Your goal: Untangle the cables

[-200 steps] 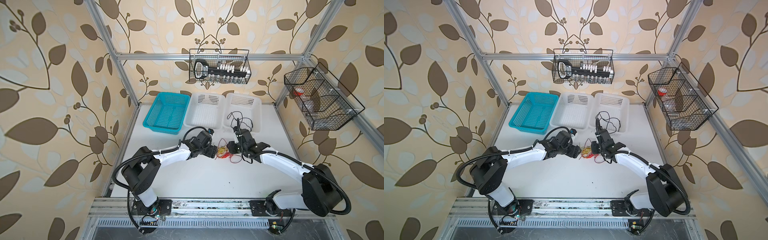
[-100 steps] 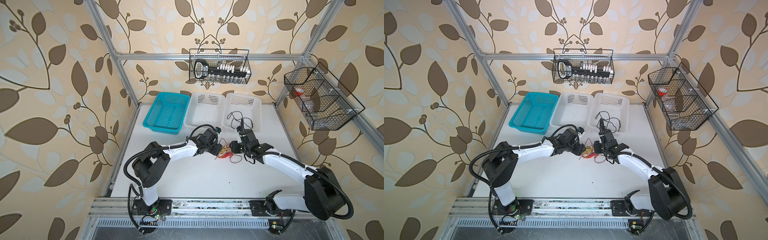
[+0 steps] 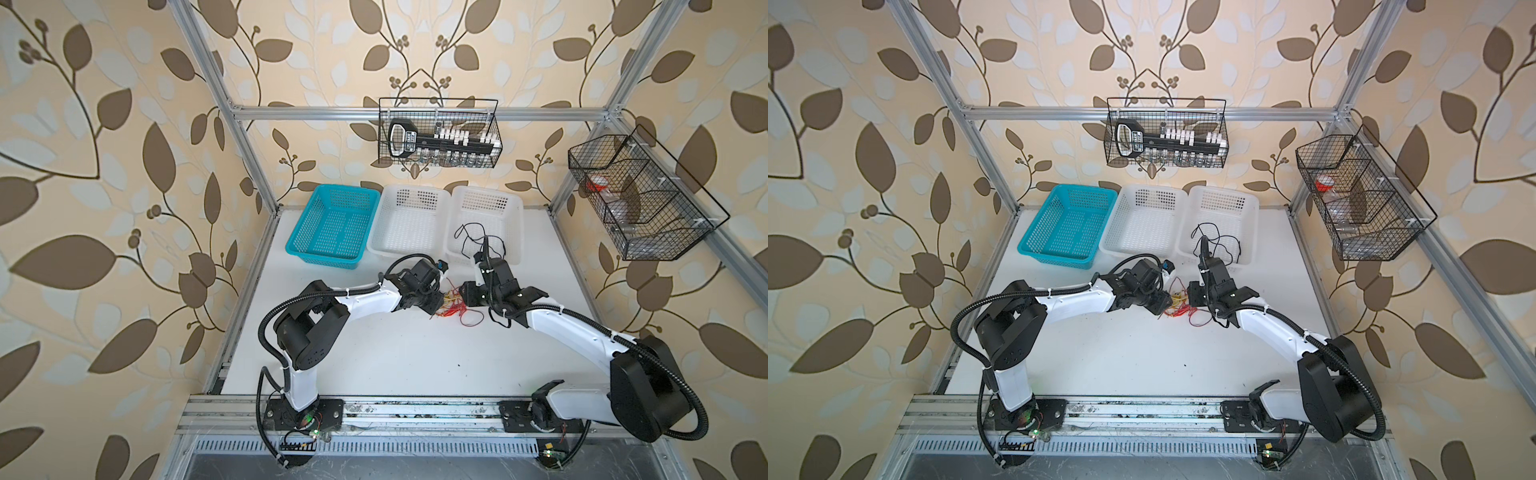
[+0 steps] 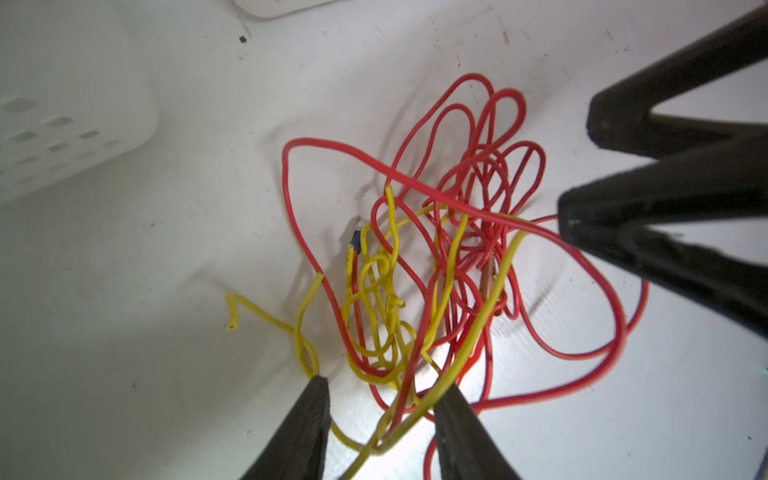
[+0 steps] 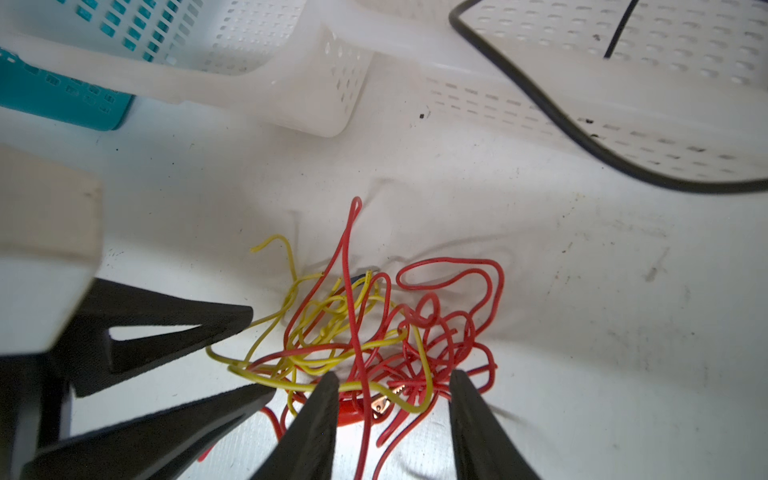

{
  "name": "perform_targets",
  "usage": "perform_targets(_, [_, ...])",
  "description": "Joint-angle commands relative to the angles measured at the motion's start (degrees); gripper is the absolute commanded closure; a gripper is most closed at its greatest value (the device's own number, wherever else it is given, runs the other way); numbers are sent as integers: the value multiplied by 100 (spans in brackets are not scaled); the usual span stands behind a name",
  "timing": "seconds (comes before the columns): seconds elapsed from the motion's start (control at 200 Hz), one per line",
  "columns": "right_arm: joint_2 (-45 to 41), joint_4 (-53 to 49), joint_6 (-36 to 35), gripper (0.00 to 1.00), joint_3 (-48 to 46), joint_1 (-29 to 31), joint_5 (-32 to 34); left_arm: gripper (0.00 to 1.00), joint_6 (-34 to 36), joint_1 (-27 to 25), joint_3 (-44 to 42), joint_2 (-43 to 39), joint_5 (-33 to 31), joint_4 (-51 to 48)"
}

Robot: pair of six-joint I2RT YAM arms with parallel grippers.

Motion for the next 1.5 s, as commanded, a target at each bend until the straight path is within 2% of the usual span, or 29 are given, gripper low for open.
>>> perform_targets(0.0, [-58, 17, -24, 56, -115, -21, -78, 59, 81, -48, 212, -45, 118, -6])
perform_targets(0.255, [16, 58, -1, 56, -115, -21, -162, 69, 29, -57, 167, -171, 146, 76])
perform_targets(0.5, [121, 115, 22, 56, -128, -12, -230, 71, -95, -57, 108, -280, 227, 154])
perform_targets(0.66, [247, 150, 38, 56, -123, 5, -208, 90, -114, -61, 49, -415, 204, 199])
perform_targets(0.705, [284, 159, 40, 56, -129, 5, -186, 98, -130, -56, 44, -448, 203, 190])
perform_targets(0.76, [332, 159, 56, 56, -126, 5, -130, 100, -165, -59, 18, -496, 205, 214])
perform_targets(1.015, [489, 225, 135, 76, -129, -29, 22, 100, -236, -61, -143, -847, 164, 313])
perform_targets(1.185, [609, 251, 204, 100, -118, -89, 169, 100, -232, -57, -298, -1101, 44, 326])
perform_targets(1.499, [559, 221, 335, 100, -289, -509, 367, 100, -314, -52, -640, -1614, -603, 304])
